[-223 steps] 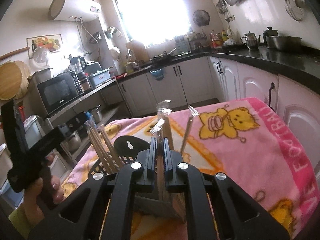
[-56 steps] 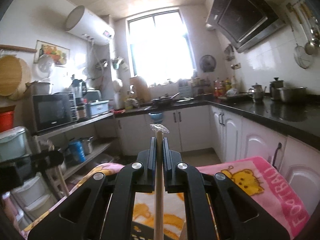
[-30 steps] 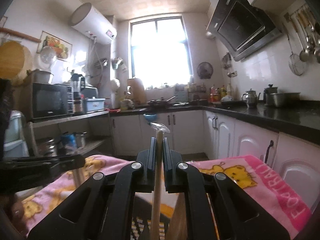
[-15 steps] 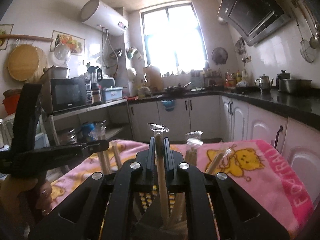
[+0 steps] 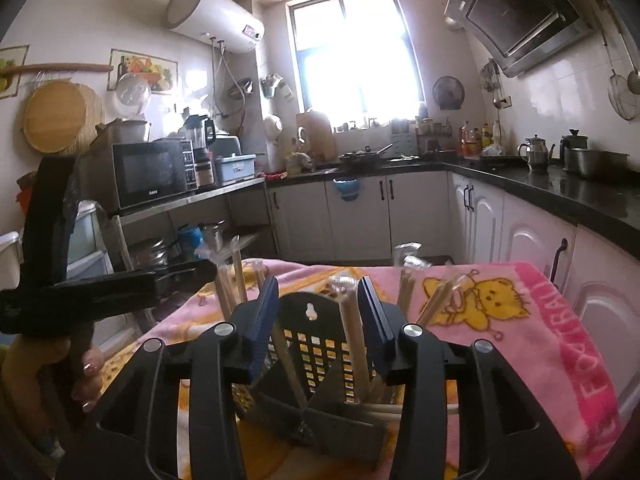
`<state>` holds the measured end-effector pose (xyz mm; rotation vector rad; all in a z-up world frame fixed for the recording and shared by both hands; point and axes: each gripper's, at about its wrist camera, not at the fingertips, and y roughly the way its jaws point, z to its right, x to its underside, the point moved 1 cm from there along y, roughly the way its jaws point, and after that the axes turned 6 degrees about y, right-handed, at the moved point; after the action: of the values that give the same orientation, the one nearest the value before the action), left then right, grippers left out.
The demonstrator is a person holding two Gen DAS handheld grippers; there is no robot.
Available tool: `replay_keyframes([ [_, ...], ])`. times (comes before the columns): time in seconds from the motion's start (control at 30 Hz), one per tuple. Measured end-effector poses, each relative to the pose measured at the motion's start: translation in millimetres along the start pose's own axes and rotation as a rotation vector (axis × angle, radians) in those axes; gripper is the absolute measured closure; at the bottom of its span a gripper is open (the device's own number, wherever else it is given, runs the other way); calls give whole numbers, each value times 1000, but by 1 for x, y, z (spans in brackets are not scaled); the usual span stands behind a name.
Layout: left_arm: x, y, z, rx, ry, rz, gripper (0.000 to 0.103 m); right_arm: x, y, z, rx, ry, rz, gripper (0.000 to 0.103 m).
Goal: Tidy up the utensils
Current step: 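Lower the chopsticks into the caddy slots and open both tools, then withdraw both open tools back from the caddy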
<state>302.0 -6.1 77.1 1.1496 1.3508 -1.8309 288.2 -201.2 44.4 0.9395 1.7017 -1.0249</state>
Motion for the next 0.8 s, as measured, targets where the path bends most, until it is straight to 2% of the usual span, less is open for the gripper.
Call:
replay_keyframes([
  [0.23,4,-22,4,-9,3,-9,49,-8,-25,3,29,4,-4,52],
  [0.43,25,-40,12,-10,12,-39,30,2,-46,1,62,-4,-31,37],
  [0.5,35,-46,14,-12,13,-48,19,8,-54,-1,78,-8,-39,28],
  [0.6,49,-55,14,-14,-2,-53,12,18,-65,0,94,-3,-48,21],
  [0.8,73,-74,15,-22,-24,-44,11,37,-81,-1,117,-7,-86,11],
])
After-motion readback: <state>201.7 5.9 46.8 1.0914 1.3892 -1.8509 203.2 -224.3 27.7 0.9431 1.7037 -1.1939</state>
